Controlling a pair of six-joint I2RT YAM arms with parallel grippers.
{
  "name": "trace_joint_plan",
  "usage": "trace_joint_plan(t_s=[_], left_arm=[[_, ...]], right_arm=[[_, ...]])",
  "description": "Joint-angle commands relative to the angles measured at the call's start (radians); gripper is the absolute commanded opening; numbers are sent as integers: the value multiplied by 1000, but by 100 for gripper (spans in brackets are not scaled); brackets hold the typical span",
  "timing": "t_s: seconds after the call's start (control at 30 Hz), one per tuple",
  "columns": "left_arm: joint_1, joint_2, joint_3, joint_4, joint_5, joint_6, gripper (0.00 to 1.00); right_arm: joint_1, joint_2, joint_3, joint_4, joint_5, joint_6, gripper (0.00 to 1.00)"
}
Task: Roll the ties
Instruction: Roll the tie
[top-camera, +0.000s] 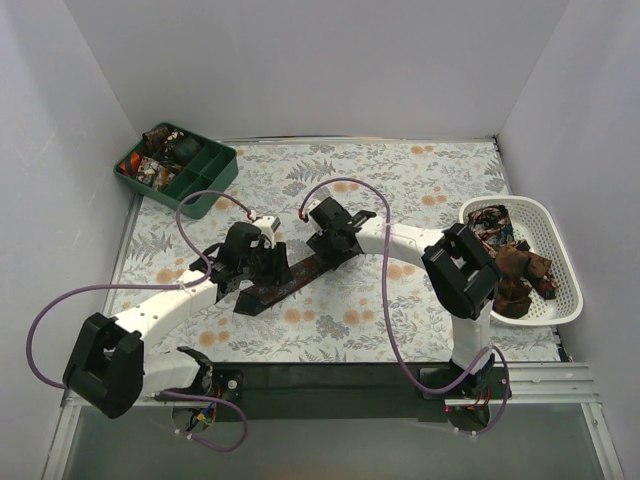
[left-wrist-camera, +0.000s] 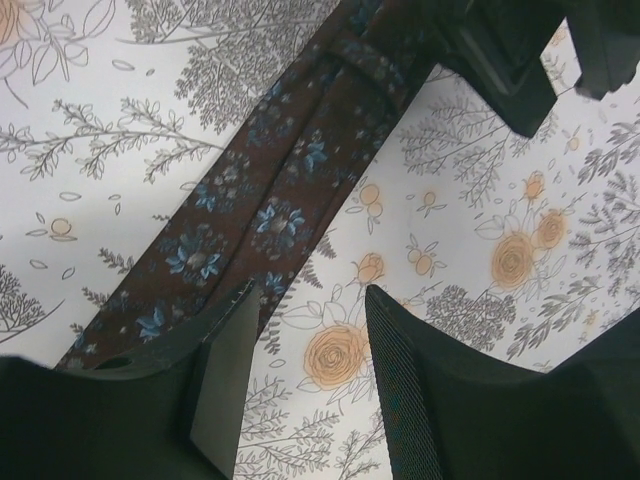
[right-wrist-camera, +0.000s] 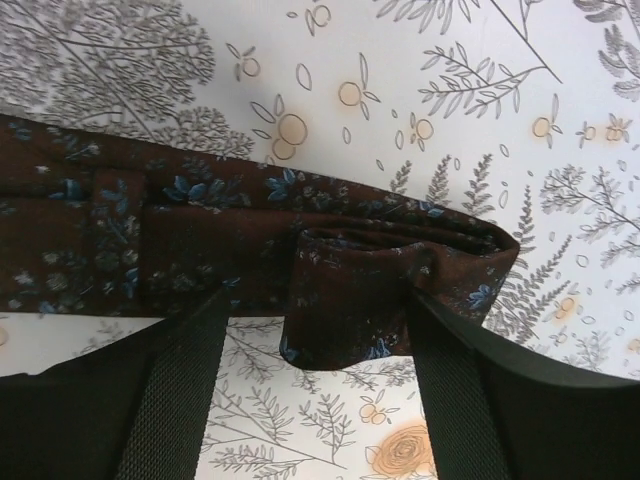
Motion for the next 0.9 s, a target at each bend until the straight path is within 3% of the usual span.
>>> trace_joint_plan(t_s=[0.0, 0.3, 0.47, 0.63, 0.8, 0.87], left_arm=[[-1, 15, 61, 21, 26, -29, 44], [-42, 172, 231, 74, 35, -64, 45], [-90, 339, 375, 114, 52, -69, 45], [-131, 504, 554, 125, 61, -50, 44], [-161, 645, 659, 157, 84, -38, 41], [-161, 682, 662, 163, 81, -34, 35]], right_arm=[[-18, -54, 55, -41, -163, 22, 66], [-132, -250, 133, -91, -322, 42, 81], [-311, -290, 107, -91, -486, 66, 88], [-510, -264, 38, -35, -779, 118, 89], [-589, -214, -37, 65, -911, 154, 86], [-607, -177, -51, 117, -979, 177, 85]])
